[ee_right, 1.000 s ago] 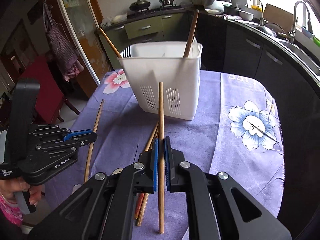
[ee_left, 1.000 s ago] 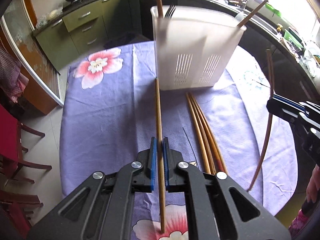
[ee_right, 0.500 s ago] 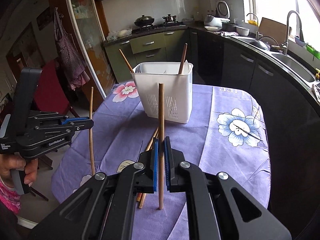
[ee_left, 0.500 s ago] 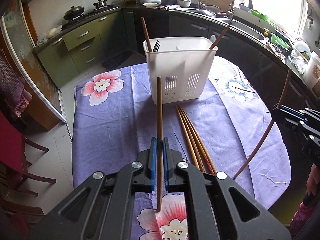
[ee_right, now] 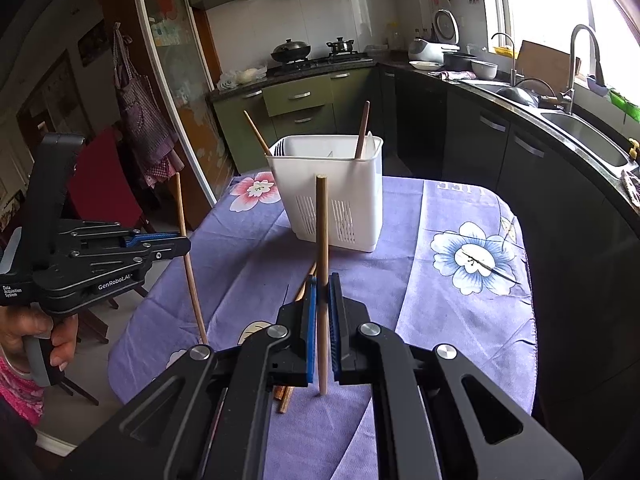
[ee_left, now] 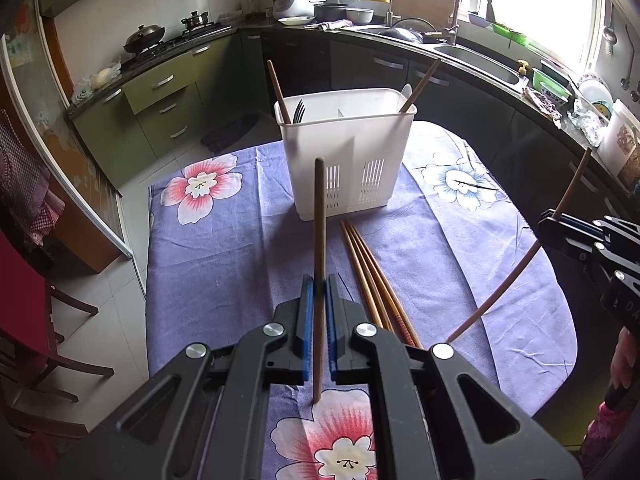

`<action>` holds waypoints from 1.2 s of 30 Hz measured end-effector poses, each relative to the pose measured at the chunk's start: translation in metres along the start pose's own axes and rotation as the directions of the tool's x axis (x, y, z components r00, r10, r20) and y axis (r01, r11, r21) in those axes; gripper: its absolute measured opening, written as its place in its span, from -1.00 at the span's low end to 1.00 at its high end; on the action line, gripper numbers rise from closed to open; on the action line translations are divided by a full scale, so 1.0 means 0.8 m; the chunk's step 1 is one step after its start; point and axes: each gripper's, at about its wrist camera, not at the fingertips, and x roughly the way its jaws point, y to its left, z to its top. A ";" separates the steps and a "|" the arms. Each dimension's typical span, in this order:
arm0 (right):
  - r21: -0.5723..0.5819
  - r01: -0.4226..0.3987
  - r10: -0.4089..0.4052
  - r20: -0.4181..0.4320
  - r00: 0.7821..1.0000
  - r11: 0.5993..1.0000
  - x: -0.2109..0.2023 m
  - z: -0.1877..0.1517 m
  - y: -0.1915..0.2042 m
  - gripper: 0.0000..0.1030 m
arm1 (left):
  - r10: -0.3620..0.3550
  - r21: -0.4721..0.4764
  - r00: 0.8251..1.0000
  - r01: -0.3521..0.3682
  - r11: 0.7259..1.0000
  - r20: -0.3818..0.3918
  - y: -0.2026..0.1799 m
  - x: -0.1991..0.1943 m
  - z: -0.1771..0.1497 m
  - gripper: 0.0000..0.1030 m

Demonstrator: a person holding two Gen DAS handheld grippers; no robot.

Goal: Organize utensils

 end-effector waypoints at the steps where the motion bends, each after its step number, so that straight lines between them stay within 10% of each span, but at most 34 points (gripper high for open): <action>1: -0.001 0.001 -0.001 0.003 1.000 1.000 -0.001 0.001 0.001 -0.87 | -0.002 0.001 1.000 0.002 1.000 0.002 0.000 -0.001 0.000 -0.88; 22: -0.028 -0.007 0.009 0.043 0.999 1.000 -0.014 0.044 0.019 -0.87 | -0.025 0.001 0.998 0.025 1.000 0.056 -0.001 -0.023 0.028 -0.88; 36: -0.014 -0.007 0.009 0.181 0.983 1.000 -0.041 0.156 0.020 -0.87 | -0.047 -0.009 0.981 0.050 0.999 0.189 0.000 -0.078 0.119 -0.88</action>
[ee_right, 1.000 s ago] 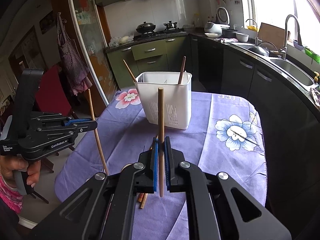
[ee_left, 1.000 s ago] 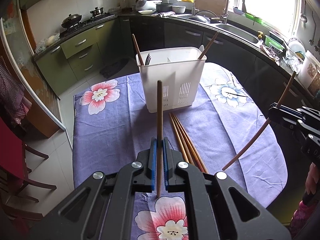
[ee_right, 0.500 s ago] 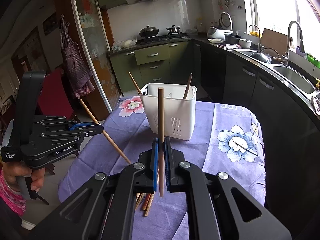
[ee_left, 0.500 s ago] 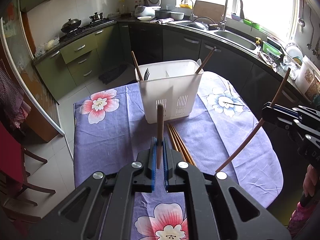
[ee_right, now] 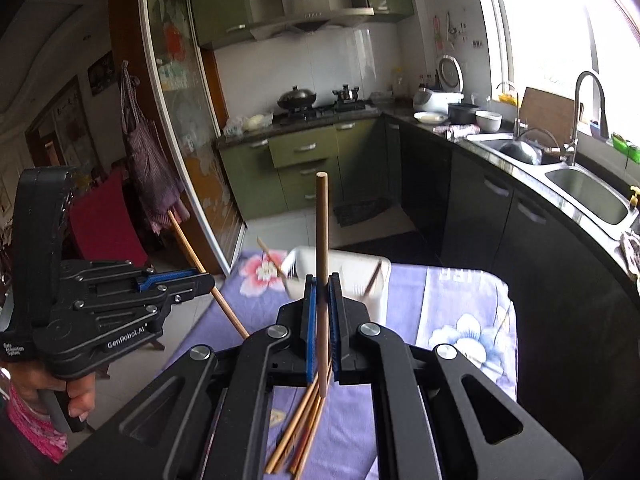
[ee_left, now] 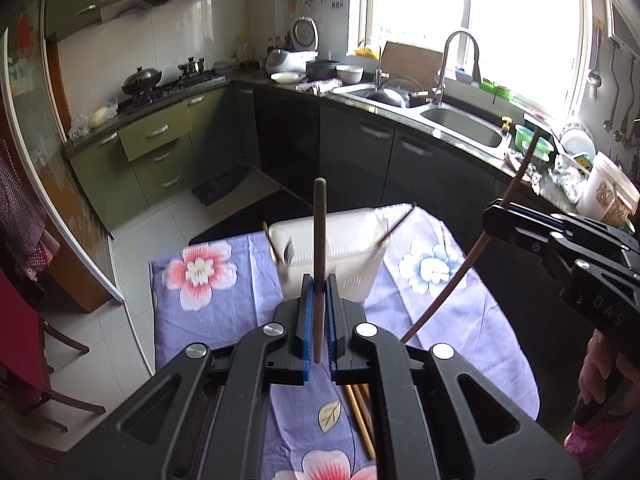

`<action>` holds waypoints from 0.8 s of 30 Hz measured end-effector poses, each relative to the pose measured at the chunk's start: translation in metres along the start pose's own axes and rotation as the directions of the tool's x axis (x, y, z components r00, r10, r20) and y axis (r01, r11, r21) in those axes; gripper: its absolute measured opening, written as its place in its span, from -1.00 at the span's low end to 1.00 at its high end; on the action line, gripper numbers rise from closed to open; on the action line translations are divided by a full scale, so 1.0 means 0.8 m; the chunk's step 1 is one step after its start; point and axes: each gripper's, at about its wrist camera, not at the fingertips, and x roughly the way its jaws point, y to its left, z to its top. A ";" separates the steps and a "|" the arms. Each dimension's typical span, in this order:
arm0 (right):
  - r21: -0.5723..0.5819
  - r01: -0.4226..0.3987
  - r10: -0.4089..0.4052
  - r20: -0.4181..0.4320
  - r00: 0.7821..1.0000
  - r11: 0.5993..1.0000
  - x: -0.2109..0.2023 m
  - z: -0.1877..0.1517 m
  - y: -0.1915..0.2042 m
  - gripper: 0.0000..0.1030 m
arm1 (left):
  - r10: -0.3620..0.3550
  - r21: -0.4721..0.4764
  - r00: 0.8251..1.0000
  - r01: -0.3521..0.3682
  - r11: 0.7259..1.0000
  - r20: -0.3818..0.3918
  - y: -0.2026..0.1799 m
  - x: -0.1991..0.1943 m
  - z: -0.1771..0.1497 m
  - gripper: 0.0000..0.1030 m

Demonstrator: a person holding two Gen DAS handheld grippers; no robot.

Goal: Organize utensils

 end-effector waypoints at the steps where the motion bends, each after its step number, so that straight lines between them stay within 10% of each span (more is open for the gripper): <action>1: 0.001 0.003 -0.003 0.014 1.000 1.000 0.001 0.010 0.001 -0.87 | 0.000 -0.002 1.000 0.000 1.000 0.019 -0.001 -0.004 0.011 -0.88; 14: 0.068 0.048 -0.058 0.151 0.987 0.997 0.056 0.101 -0.028 -0.87 | 0.012 -0.026 0.981 -0.007 1.000 0.192 -0.015 0.006 0.106 -0.88; 24: 0.020 0.090 -0.090 0.002 0.996 0.996 0.130 0.063 -0.035 -0.87 | 0.047 -0.031 0.996 -0.045 0.999 0.075 0.000 0.088 0.087 -0.88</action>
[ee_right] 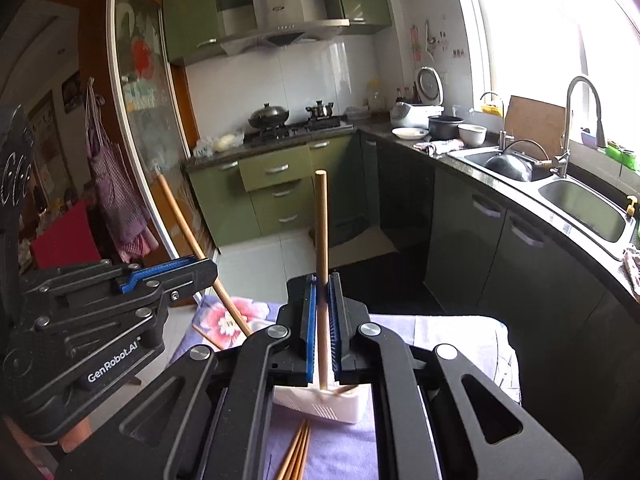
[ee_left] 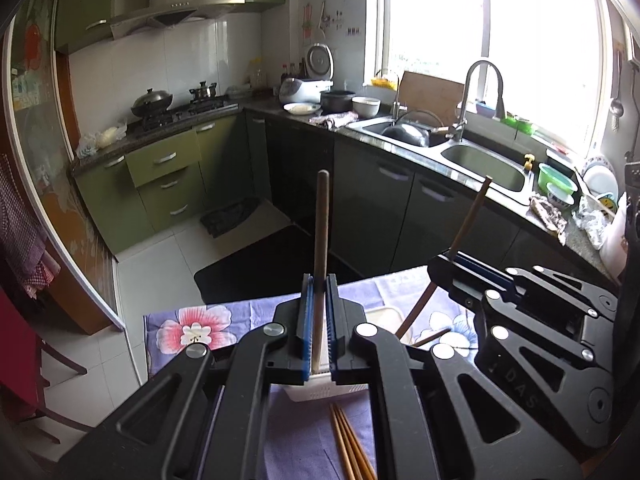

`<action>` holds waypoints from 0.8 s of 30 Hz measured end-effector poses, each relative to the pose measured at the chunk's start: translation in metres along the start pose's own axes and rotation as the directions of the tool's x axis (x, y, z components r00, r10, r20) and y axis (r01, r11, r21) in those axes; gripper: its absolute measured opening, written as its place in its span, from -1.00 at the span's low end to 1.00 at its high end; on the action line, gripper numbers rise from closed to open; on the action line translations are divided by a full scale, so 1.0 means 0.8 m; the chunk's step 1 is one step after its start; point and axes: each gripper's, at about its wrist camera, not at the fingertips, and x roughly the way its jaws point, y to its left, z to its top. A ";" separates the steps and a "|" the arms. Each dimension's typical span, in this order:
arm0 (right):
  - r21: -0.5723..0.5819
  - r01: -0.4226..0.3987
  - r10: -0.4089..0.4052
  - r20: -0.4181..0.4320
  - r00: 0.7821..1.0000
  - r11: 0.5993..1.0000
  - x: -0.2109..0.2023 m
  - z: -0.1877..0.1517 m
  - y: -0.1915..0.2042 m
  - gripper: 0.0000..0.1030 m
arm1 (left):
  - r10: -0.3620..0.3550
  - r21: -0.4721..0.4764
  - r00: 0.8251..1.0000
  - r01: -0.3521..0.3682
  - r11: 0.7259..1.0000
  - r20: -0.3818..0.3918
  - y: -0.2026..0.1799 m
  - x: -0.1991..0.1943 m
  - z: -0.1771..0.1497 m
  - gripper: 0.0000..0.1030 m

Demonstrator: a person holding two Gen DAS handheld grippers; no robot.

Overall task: Organize utensils
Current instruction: 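Open both grippers to drop the chopsticks into the white caddy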

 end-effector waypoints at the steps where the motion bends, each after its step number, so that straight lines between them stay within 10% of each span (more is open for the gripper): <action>1: -0.008 -0.002 0.002 -0.009 1.000 1.000 0.004 -0.006 0.001 -0.87 | -0.001 0.002 1.000 0.001 1.000 -0.014 0.000 0.004 -0.004 -0.88; 16: -0.036 -0.057 0.061 0.093 0.994 0.998 -0.103 -0.049 0.021 -0.49 | -0.024 0.026 0.999 0.025 0.999 -0.036 0.006 -0.046 -0.048 -0.76; 24: -0.076 -0.018 0.007 -0.148 0.989 0.997 -0.063 -0.154 0.020 -0.49 | -0.054 0.035 0.981 0.062 0.997 -0.184 -0.002 -0.024 -0.142 -0.75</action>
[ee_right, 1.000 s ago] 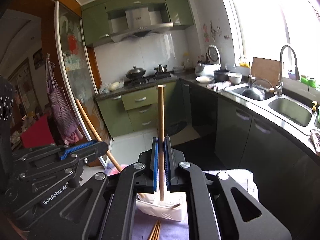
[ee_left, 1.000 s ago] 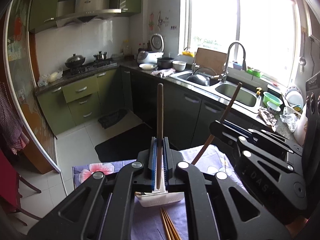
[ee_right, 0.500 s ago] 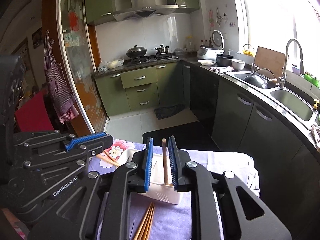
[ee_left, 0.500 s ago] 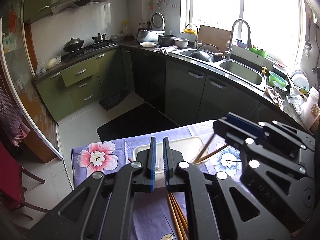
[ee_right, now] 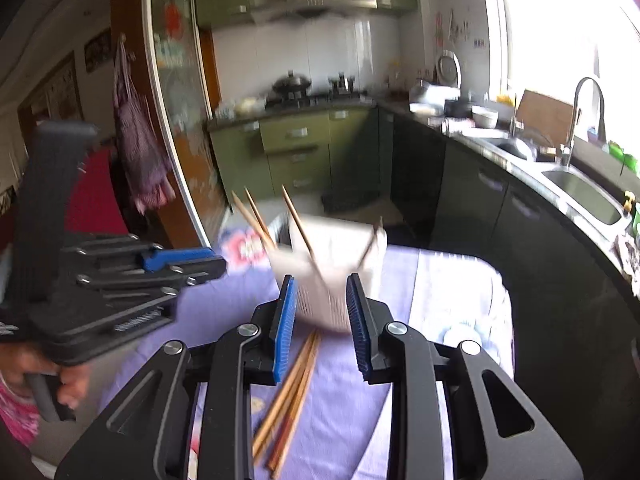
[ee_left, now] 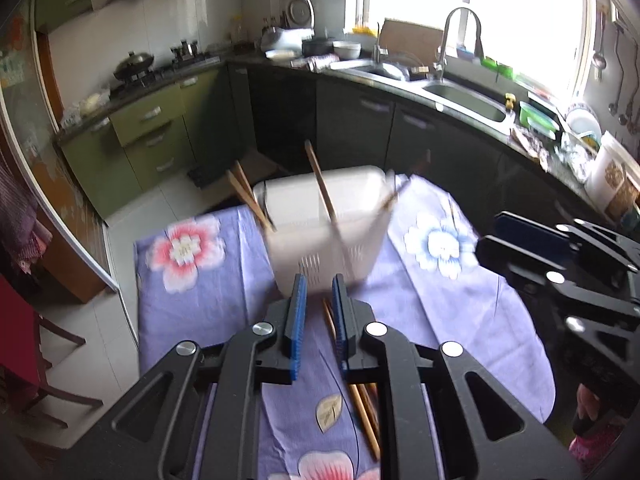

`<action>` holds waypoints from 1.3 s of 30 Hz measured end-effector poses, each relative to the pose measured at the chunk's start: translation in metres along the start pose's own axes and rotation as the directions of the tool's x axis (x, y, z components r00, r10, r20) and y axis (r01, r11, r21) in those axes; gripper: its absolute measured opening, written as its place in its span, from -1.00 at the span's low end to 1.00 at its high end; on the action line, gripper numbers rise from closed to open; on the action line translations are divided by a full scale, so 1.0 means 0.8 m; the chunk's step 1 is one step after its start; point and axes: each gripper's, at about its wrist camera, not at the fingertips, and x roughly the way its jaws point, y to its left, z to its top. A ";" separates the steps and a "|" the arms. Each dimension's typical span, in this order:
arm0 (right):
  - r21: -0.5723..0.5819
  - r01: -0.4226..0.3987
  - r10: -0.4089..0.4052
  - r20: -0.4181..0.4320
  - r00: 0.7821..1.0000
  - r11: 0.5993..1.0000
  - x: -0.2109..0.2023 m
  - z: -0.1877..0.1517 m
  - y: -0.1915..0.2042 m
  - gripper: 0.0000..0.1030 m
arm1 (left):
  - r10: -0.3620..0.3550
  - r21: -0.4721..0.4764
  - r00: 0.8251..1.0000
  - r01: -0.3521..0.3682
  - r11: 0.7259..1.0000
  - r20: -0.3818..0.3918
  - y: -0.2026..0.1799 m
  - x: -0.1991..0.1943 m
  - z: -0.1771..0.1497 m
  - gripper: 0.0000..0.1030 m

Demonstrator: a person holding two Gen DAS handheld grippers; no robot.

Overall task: Organize utensils
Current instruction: 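Open both grippers to drop the chopsticks into the white caddy, then grasp a wooden chopstick with the left gripper while the right gripper grasps another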

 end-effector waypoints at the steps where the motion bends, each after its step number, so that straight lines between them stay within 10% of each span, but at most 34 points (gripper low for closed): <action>1: 0.010 0.002 -0.001 -0.042 0.999 1.000 0.017 -0.014 -0.004 -0.49 | -0.006 -0.004 1.000 0.006 1.000 -0.021 0.000 0.010 -0.009 -0.75; 13: 0.042 0.025 -0.012 -0.289 0.957 0.999 0.140 -0.100 -0.027 -0.49 | -0.053 -0.102 0.968 0.029 0.994 -0.244 0.001 0.151 -0.079 -0.75; 39: 0.125 0.066 -0.021 -0.333 0.943 0.990 0.163 -0.105 -0.081 -0.49 | 0.028 -0.061 0.933 -0.053 0.997 -0.358 -0.024 0.221 -0.078 -0.76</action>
